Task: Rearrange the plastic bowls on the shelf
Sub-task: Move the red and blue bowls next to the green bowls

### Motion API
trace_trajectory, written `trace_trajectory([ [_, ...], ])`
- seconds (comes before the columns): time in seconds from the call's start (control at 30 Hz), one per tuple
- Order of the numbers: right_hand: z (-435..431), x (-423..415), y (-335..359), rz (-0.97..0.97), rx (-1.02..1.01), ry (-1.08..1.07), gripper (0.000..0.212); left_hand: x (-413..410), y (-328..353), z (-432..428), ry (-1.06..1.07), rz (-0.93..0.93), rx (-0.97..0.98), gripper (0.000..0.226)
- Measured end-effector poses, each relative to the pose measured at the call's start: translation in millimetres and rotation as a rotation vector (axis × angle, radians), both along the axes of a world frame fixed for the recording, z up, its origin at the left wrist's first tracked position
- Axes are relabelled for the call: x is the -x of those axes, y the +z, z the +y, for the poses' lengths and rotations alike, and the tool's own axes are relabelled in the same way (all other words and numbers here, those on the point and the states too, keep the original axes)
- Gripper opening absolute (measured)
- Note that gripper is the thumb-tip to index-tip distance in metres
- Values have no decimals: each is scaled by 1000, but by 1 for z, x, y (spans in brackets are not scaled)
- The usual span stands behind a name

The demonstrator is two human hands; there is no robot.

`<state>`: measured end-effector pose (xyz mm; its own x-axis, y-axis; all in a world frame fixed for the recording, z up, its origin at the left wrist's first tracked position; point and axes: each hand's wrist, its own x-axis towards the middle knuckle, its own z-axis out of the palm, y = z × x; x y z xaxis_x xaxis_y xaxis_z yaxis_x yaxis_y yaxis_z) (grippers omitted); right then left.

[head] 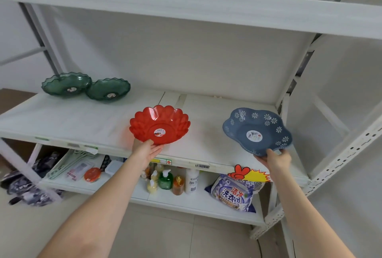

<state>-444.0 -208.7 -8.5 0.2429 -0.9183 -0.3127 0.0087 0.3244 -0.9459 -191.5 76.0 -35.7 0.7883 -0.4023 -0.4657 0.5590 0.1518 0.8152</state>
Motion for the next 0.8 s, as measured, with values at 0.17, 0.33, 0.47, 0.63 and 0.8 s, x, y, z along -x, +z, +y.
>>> trace_trajectory([
  [0.17,32,-27,25,-17,-9,93,56,-9,23,43,66,-33,-7,51],
  [0.33,82,-71,43,-32,-4,181,52,-34,42,97,95,-63,-16,53],
  [0.47,132,-114,43,-82,3,187,43,-72,50,153,90,-94,-46,52],
  [0.63,205,-172,36,-114,-14,173,40,-129,59,226,91,-110,-72,52],
  [0.8,267,-236,35,-112,-35,186,42,-193,57,279,120,-71,-93,54],
])
